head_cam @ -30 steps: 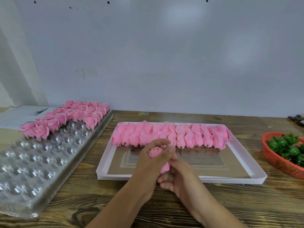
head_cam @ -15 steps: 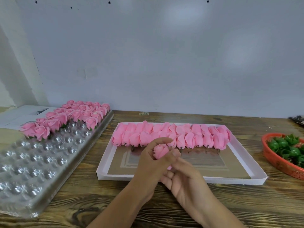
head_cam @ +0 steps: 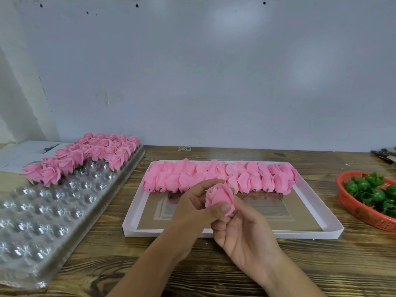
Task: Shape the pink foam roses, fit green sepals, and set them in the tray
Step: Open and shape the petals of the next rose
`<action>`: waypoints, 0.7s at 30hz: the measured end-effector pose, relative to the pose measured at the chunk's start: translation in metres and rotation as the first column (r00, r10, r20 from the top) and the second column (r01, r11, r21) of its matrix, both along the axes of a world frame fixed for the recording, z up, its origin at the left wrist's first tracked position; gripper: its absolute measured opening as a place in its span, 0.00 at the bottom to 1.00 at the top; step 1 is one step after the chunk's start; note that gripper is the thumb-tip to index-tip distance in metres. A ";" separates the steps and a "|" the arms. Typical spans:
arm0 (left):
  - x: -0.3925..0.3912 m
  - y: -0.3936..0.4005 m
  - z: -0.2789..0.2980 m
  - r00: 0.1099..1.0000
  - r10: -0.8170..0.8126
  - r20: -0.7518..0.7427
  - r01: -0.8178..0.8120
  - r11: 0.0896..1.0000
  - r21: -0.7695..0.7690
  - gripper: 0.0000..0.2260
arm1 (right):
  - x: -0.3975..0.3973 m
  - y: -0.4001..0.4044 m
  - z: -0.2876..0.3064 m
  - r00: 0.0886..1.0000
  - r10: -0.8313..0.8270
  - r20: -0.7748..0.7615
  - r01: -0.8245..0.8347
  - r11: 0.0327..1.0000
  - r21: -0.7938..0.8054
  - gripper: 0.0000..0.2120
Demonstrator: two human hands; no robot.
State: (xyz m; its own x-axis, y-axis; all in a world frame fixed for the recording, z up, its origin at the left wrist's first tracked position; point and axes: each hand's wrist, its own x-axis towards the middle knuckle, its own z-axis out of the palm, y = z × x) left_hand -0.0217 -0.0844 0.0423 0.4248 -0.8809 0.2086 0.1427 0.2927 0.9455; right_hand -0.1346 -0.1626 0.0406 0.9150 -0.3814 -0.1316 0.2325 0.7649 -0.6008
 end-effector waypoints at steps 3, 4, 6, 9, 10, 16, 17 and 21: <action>0.001 0.001 0.000 1.000 -0.016 0.013 0.016 1.000 -0.002 0.23 | 0.000 0.000 0.000 1.000 0.016 0.012 -0.016 0.999 0.032 0.17; 0.001 0.001 0.000 1.000 -0.021 0.012 0.021 1.000 -0.002 0.23 | 0.000 0.000 0.000 1.000 0.020 0.017 -0.021 0.999 0.038 0.17; 0.002 0.002 0.000 0.999 -0.039 0.014 0.039 0.999 -0.002 0.23 | 0.000 0.000 0.000 0.999 0.031 0.028 -0.032 0.999 0.036 0.16; 0.003 0.002 0.000 0.998 -0.051 0.031 0.051 0.999 0.003 0.22 | 0.000 -0.001 -0.002 0.999 0.048 0.014 -0.048 0.999 -0.022 0.16; 0.003 0.002 0.000 0.998 -0.047 0.042 0.047 0.999 0.004 0.22 | 0.000 -0.002 -0.002 0.999 0.046 -0.005 -0.046 0.998 -0.046 0.16; 0.002 0.000 -0.003 0.999 0.001 0.043 -0.002 1.000 0.018 0.20 | 0.000 -0.002 0.000 0.999 -0.013 -0.043 0.008 0.993 -0.114 0.17; 0.002 0.000 -0.004 0.999 0.002 0.040 -0.002 1.000 0.016 0.19 | 0.000 -0.001 0.000 0.999 -0.013 -0.037 0.008 0.994 -0.113 0.16; 0.004 0.000 -0.004 0.999 -0.001 0.053 0.001 1.000 0.009 0.19 | 0.000 0.000 0.001 1.000 -0.009 -0.011 0.007 0.993 -0.116 0.13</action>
